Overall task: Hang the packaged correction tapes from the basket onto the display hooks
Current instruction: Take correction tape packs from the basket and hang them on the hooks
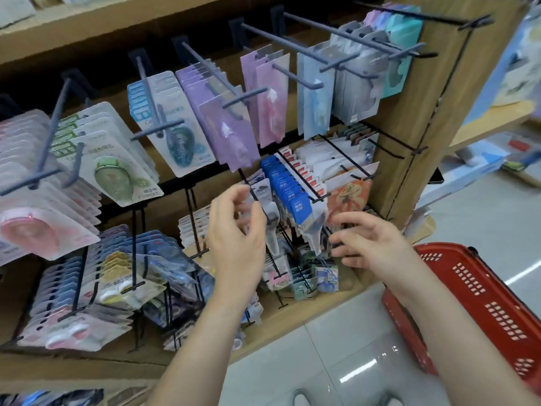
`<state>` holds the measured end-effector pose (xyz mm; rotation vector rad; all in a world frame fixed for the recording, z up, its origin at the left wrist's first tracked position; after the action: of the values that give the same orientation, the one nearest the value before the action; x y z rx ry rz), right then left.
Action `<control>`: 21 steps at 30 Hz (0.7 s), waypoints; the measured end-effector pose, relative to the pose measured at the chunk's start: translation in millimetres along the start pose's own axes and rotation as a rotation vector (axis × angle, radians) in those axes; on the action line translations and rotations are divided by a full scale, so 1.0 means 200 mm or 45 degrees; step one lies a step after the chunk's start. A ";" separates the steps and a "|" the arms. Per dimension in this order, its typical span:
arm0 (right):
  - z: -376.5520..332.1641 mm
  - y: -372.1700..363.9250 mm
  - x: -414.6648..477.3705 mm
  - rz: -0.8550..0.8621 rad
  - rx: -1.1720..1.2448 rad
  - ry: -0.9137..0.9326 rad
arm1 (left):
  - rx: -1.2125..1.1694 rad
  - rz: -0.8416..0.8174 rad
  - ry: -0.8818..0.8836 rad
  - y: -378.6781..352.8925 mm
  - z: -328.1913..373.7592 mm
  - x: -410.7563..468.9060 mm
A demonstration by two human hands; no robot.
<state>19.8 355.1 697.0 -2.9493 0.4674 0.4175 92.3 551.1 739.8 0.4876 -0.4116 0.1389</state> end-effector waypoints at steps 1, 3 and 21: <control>0.02 0.07 -0.01 0.018 -0.041 0.001 | 0.014 -0.083 -0.026 -0.05 0.01 -0.04; 0.06 0.24 -0.04 0.067 -0.124 0.001 | 0.040 -0.251 -0.058 -0.18 0.04 -0.13; 1.05 2.18 -0.37 0.869 -0.367 -0.573 | 0.373 -1.454 -0.246 -1.99 0.17 -1.03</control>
<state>-238.7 -0.5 482.7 -2.7144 1.4361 1.2708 -17.2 178.8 511.0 0.9628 -0.2501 -0.9696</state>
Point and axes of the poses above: each hand's wrist, its own x-axis towards the middle knuckle, its own y-axis out of the back of the hand, z = x × y, the point moved 3 cm from there along x, towards the middle knuckle, and after that the axes turned 6 degrees about x, right-handed, at the moved point
